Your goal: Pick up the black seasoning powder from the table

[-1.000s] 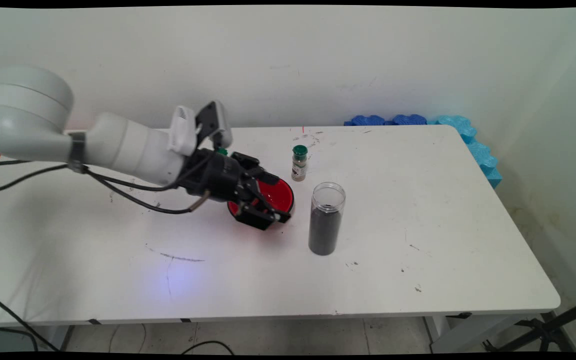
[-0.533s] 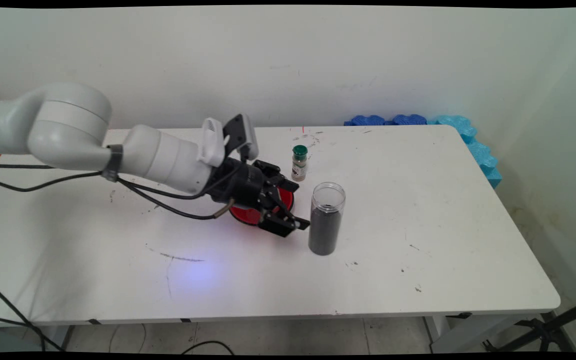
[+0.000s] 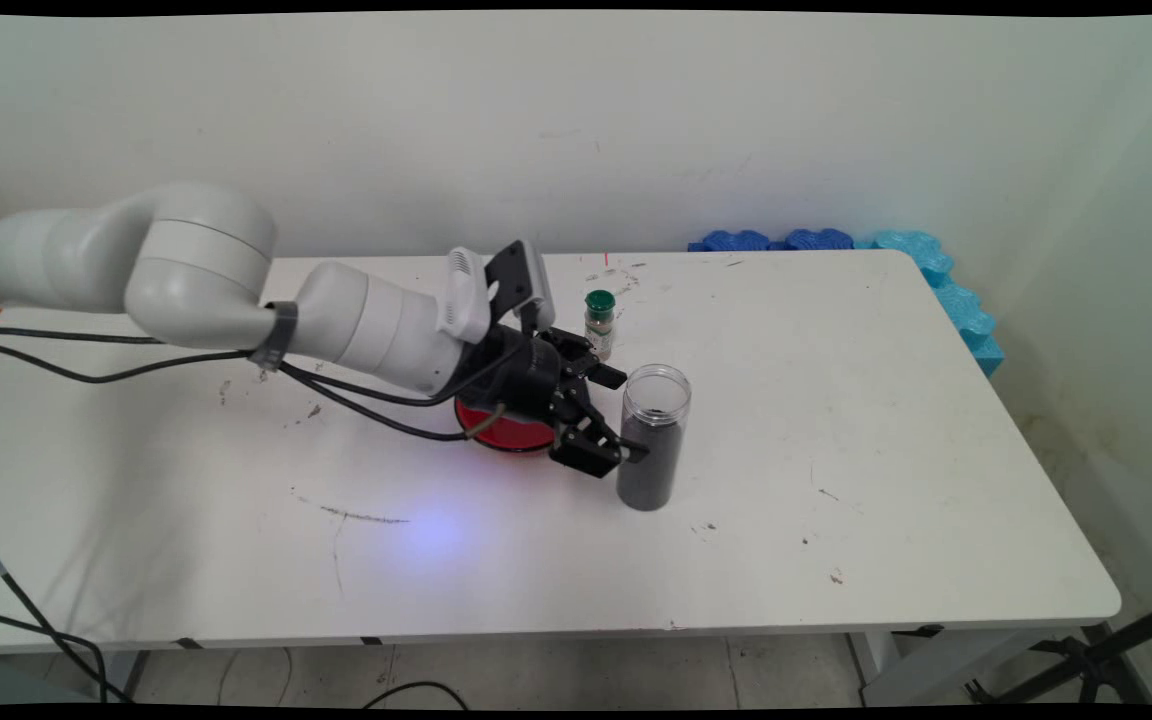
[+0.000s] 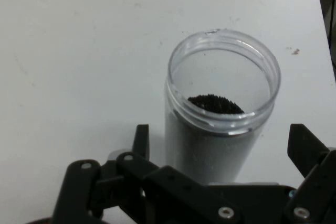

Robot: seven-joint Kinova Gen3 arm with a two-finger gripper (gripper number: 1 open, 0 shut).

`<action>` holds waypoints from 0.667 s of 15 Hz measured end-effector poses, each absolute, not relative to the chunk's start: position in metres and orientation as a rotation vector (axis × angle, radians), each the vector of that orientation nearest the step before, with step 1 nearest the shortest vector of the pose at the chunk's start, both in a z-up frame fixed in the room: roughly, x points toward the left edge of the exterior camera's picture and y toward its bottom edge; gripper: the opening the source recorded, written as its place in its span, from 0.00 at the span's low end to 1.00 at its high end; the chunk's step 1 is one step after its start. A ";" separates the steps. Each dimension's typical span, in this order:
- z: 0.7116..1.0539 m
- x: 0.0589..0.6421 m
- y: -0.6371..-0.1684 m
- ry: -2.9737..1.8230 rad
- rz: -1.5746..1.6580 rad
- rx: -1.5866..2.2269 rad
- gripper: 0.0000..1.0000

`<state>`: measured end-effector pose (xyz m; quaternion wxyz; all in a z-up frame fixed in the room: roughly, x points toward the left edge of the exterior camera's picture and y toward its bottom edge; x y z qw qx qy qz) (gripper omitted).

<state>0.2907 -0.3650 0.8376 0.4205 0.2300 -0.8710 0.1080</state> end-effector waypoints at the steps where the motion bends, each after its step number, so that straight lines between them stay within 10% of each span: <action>1: 0.836 0.288 -0.367 -2.182 0.271 0.572 1.00; 10: 0.829 0.276 -0.377 -2.175 0.270 0.554 1.00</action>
